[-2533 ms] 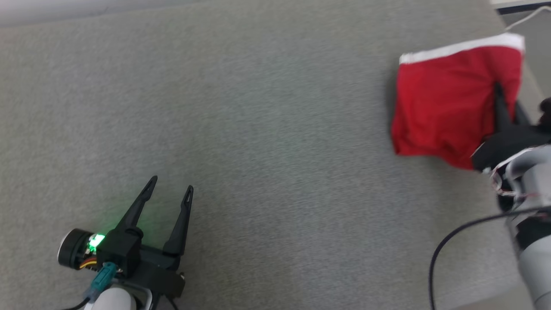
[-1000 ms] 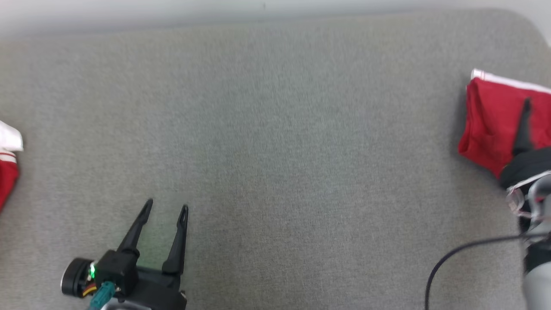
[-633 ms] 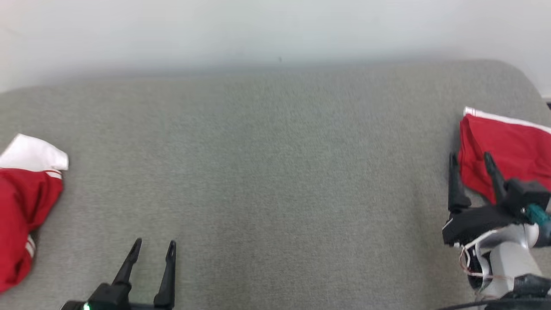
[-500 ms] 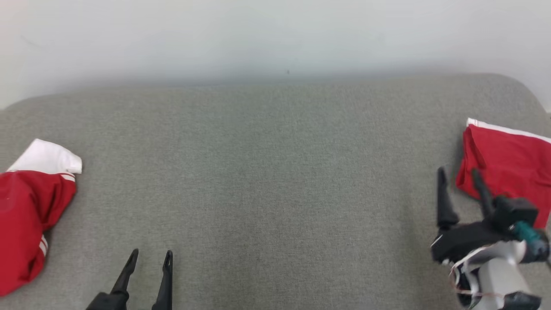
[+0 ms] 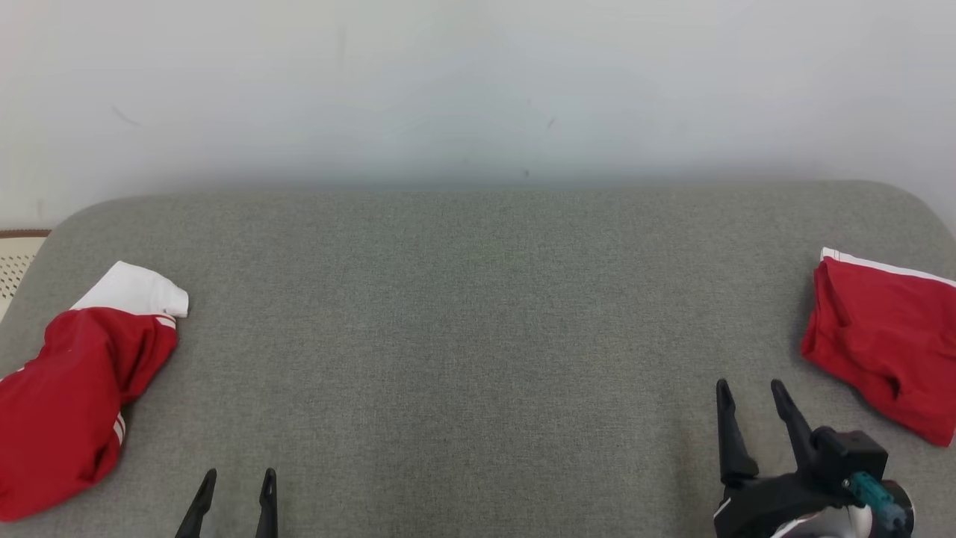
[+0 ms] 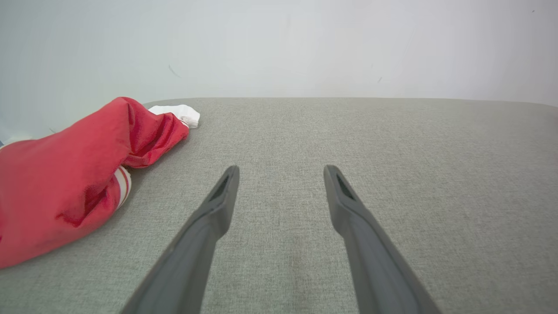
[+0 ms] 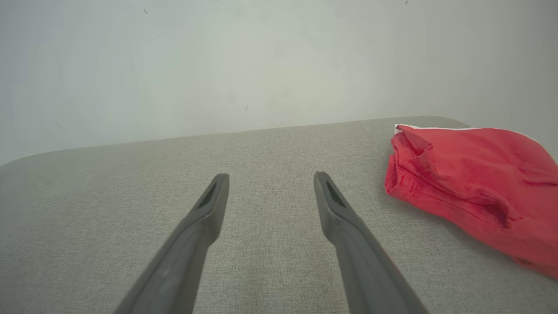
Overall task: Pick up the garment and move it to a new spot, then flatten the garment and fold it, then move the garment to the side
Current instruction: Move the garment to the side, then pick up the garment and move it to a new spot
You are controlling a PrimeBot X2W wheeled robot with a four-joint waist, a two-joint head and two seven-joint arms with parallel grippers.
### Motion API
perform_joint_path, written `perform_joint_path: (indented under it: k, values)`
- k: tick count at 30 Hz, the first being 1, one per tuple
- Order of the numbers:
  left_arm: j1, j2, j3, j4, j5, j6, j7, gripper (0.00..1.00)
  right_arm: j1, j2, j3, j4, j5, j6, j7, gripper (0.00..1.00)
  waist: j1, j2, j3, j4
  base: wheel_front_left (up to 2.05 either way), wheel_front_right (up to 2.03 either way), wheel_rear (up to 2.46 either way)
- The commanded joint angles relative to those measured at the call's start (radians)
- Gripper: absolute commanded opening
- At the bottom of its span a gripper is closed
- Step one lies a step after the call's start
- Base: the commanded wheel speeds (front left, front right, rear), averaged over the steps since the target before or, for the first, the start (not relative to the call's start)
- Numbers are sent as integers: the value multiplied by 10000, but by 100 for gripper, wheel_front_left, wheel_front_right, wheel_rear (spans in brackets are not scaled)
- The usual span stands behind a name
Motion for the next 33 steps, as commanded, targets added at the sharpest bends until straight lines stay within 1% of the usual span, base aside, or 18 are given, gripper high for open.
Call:
perform_joint_path:
  k: [1, 5, 11, 20, 26, 30, 33]
  values:
    - [267, -8, 37, -19, -3, 29, -8, 100, 233, 88, -29, -93, -90, -1, -9, 100, 2, 2, -45, 2, 0, 0, 0]
    - [348, -24, 88, 0, -15, 71, -8, 100, 556, 219, 110, -245, -173, -1, -9, 100, 2, 2, -125, -22, 0, 0, 0]
    - [438, -56, 142, -1, 61, 184, -8, 100, 817, 315, -41, -443, -238, -1, -10, 100, 2, 2, -153, -29, 0, 0, 0]
    - [335, -89, 167, 20, 13, 140, -8, 100, 745, 332, 145, -525, -283, -1, -9, 100, 2, 2, -83, 154, 0, 0, 0]
    - [261, -101, 206, 78, 9, 163, -8, 100, 849, 368, 366, -553, -235, -1, -8, 100, 2, 2, -35, 618, 0, 0, 0]
    - [246, -107, 213, 157, 38, 160, -8, 100, 869, 454, 506, -603, -184, -1, -10, 100, 2, 2, 48, 1249, 0, 0, 0]
    - [235, -80, 372, 225, 60, 260, -8, 100, 852, 495, 703, -615, -177, -1, -8, 100, 2, 2, 120, 1763, 0, 0, 0]
